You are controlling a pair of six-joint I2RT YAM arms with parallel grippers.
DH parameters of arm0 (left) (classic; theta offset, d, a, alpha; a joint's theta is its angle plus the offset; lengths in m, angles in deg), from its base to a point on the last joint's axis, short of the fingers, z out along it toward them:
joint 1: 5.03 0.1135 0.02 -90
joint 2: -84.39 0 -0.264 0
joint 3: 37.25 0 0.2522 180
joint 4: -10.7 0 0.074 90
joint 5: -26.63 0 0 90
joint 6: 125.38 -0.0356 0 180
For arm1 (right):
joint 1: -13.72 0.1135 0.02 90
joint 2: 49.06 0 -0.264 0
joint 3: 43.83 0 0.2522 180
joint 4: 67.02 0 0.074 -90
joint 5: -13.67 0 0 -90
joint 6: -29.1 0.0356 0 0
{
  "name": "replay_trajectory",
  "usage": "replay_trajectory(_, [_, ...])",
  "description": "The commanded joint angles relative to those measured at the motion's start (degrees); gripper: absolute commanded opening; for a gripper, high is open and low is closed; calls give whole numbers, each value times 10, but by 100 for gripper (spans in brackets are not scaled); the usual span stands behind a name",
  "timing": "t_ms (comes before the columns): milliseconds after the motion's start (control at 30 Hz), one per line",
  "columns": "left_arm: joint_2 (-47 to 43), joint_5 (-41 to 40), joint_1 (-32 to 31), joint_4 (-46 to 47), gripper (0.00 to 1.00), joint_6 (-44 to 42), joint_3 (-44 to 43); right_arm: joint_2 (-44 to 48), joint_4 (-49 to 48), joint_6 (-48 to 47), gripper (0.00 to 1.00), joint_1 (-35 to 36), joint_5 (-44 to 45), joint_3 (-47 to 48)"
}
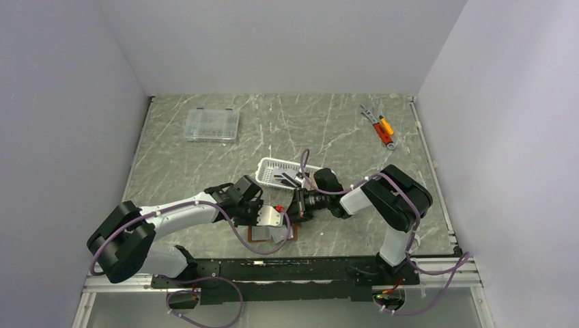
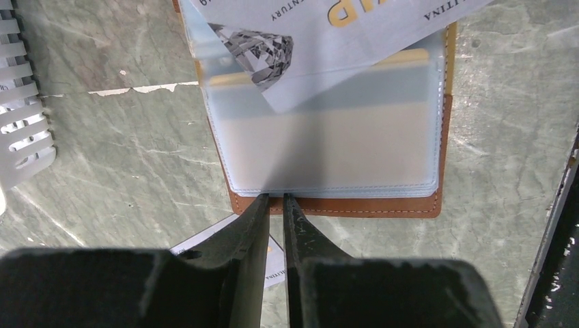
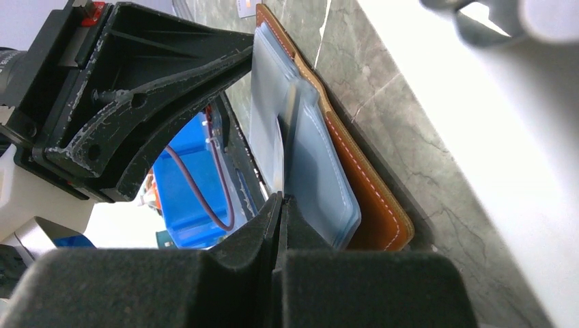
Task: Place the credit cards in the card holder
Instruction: Insert the credit card into the card holder.
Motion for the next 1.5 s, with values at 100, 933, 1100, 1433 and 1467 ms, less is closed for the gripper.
replay_trajectory(100, [-12, 11, -4, -18, 17, 6, 13, -9, -29, -3, 0, 1, 49, 14])
replay_trajectory(933, [-32, 52, -45, -40, 5, 48, 40, 8, -82, 47, 0, 87, 211, -44])
replay_trajectory(1100, [-32, 44, -47, -33, 3, 51, 36, 52, 35, 6, 18, 120, 243, 5])
replay_trajectory(1433, [-46, 29, -30, -25, 0, 60, 32, 187, 236, -56, 61, 141, 300, 16])
replay_trajectory(1467, [-49, 31, -27, -26, 0, 61, 31, 192, 239, -56, 58, 144, 306, 13])
